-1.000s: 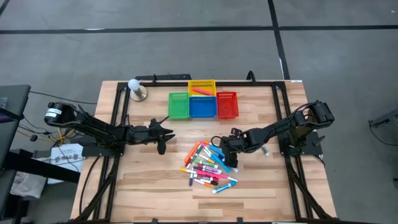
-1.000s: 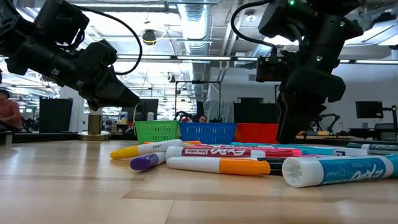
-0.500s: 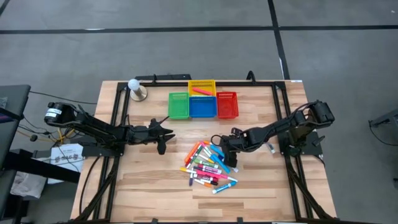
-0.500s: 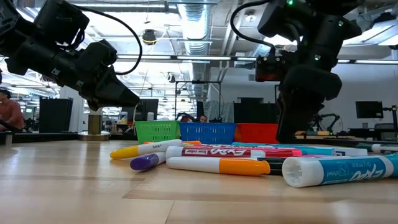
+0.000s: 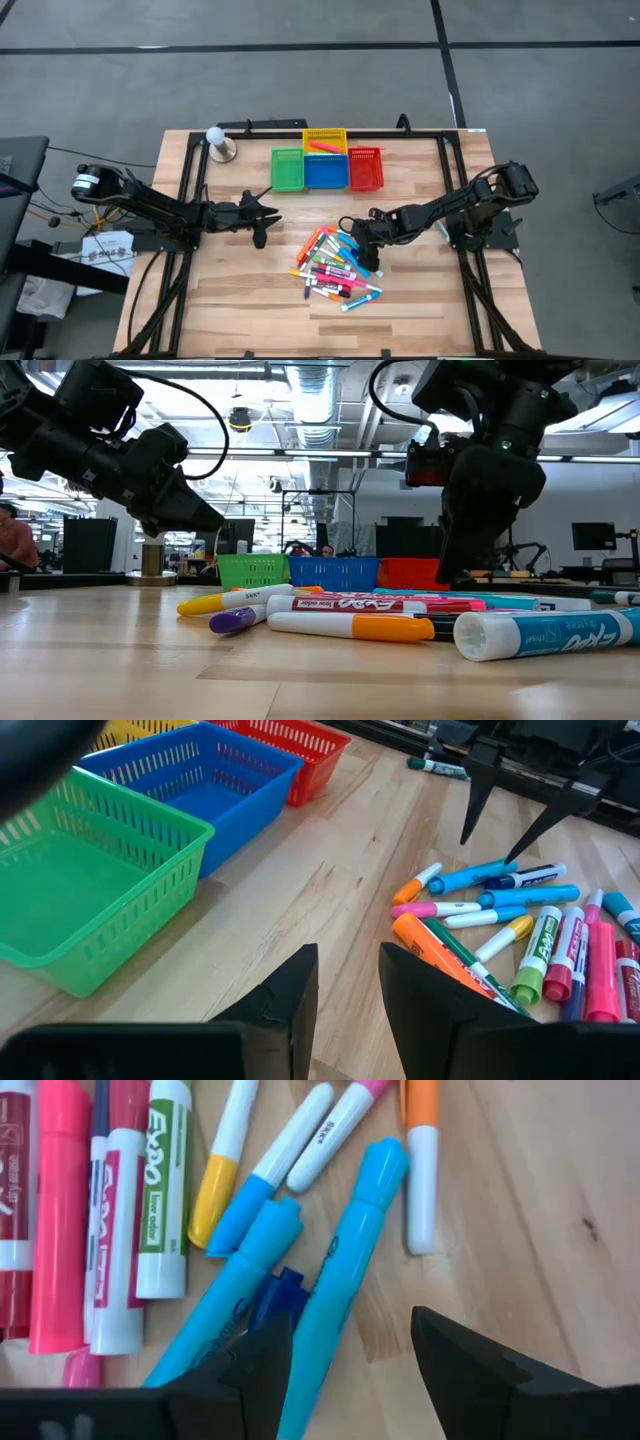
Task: Pick & Place Markers
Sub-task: Put the top large blue highlighter pen into the yellow bin, then put the large blue highlighter pen into the yellow bin
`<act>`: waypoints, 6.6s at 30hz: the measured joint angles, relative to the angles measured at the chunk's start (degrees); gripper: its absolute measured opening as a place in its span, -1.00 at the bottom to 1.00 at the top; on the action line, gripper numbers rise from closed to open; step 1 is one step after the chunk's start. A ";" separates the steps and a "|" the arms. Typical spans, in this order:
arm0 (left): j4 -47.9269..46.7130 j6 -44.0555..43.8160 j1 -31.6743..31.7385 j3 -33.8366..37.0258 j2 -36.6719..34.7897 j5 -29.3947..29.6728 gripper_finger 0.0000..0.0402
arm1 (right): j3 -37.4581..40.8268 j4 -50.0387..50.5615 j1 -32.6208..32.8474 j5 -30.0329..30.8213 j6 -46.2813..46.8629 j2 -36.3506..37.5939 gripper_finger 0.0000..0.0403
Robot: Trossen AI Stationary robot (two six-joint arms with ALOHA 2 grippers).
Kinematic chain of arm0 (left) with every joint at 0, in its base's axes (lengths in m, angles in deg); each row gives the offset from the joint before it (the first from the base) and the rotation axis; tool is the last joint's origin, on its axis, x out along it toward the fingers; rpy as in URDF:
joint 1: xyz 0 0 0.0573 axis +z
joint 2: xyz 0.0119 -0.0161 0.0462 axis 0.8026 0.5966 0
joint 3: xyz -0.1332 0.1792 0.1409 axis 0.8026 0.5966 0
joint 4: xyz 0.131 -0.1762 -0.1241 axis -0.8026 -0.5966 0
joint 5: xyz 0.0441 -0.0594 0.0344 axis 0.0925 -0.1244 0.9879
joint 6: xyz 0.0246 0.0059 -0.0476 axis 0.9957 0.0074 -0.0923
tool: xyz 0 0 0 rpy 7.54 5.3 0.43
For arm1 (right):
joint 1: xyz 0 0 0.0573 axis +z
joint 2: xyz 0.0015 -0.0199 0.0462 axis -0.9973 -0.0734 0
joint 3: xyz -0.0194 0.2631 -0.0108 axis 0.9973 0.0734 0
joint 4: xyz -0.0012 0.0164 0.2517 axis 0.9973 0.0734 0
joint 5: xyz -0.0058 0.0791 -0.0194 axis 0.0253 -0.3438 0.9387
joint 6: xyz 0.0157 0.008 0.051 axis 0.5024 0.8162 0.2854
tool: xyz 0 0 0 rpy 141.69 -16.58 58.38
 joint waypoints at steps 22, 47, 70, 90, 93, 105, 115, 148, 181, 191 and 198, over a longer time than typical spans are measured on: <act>0.00 -0.02 0.00 0.02 0.02 0.00 -0.46 | -0.04 1.19 -0.14 -1.80 -0.19 -3.78 -0.12; 0.02 -0.02 0.00 0.11 0.01 0.00 -0.46 | -0.04 2.82 -0.14 2.14 -1.00 -4.29 -0.64; 0.02 -0.02 0.01 0.11 0.01 0.01 -0.46 | 0.11 3.97 -1.28 10.97 -5.27 6.85 -0.63; 0.02 0.42 0.01 0.11 0.00 0.02 -0.46 | -0.02 -18.97 -19.71 8.50 -21.59 9.84 -0.63; 0.02 0.68 0.01 0.11 0.01 0.02 -0.46 | 0.00 -18.87 -20.46 8.32 -21.59 9.84 -0.63; 0.04 1.11 0.01 0.11 0.02 0.02 -0.46 | -0.93 -26.95 -26.13 5.34 -27.47 9.81 -0.63; 0.05 1.51 0.09 0.11 0.01 1.01 -0.46 | -6.08 -29.70 -36.50 0.67 -27.60 9.81 -0.63; -0.10 1.42 0.12 0.11 0.02 1.07 -0.46 | -40.50 2.64 -44.40 -3.50 -42.71 -26.08 -0.63; -0.17 1.33 -0.07 0.11 0.01 1.07 -0.46 | -40.87 7.23 -43.46 4.03 -38.58 -25.64 -0.30; -0.22 1.31 -0.07 0.11 0.02 1.07 -0.46 | -40.00 9.10 -39.72 3.82 -38.49 -20.67 -0.38; -0.44 0.94 -0.49 0.11 0.01 1.06 -0.46 | -33.54 8.46 -36.59 3.80 -37.66 -9.86 -0.39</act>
